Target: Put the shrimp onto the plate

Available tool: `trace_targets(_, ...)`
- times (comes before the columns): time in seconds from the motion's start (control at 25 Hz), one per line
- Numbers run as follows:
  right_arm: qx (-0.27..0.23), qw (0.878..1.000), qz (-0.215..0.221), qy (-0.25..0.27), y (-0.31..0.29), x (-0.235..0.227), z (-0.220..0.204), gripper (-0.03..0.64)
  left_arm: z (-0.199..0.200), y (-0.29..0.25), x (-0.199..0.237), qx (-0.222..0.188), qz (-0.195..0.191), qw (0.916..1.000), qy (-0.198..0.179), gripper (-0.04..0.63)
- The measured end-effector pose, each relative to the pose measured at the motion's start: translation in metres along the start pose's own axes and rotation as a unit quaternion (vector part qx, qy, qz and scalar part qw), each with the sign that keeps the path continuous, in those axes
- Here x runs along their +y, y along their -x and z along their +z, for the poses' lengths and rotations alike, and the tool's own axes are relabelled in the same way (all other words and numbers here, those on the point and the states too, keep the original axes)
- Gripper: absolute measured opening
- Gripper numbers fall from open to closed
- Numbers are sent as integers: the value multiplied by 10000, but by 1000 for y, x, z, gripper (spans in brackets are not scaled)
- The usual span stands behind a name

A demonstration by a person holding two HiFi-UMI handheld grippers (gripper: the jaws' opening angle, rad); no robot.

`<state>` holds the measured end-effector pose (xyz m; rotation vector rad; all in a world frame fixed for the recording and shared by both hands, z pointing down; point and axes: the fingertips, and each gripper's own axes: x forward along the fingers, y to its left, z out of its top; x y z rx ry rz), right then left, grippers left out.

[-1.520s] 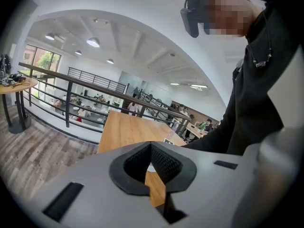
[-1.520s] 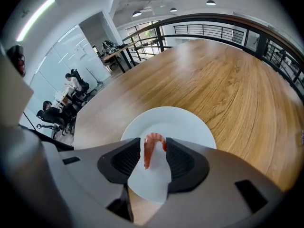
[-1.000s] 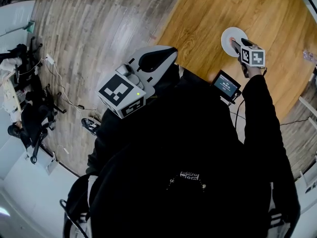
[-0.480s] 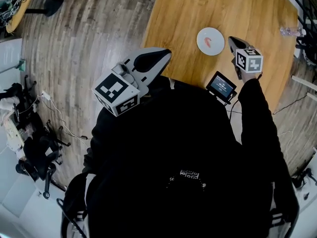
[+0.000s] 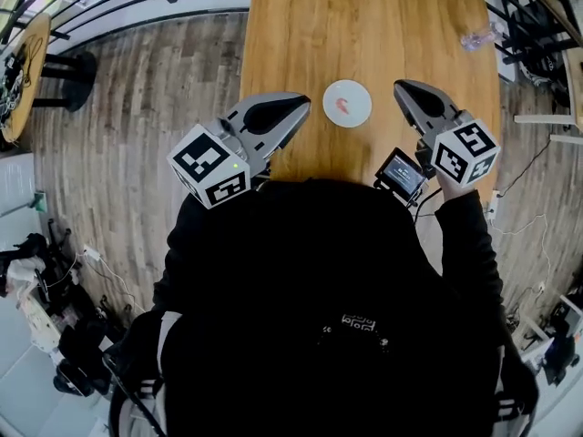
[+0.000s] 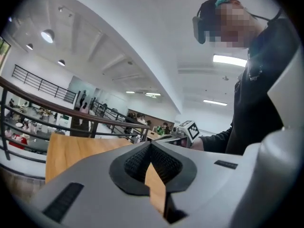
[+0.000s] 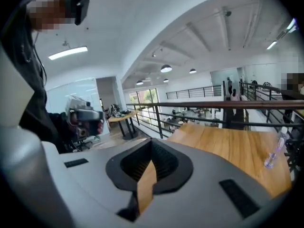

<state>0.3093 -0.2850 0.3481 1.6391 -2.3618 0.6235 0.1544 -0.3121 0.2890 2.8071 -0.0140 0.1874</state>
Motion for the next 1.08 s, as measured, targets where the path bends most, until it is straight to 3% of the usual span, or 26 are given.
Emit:
trace_targets(0.12, -725, 9968, 241, 233, 25, 40, 49, 18, 22, -14, -5, -277, -214, 9990, -276, 5)
trace_targets(0.28, -1338, 9898, 243, 422, 35, 69, 71, 18, 33, -34, -20, -594, -539, 9940, -741, 6)
trace_targets(0.48, -1373, 9895, 243, 387, 43, 75, 68, 18, 30, -46, -35, -484, -764, 9919, -897, 5)
trace_targets(0.72, -1344, 9897, 313, 379, 38, 72, 73, 18, 36, -45, -28, -433, -685, 9929, -874, 6)
trace_targets(1.08, -1036, 9925, 469, 452, 27, 78, 46, 18, 2, -39, -18, -295, -483, 9961, -680, 6)
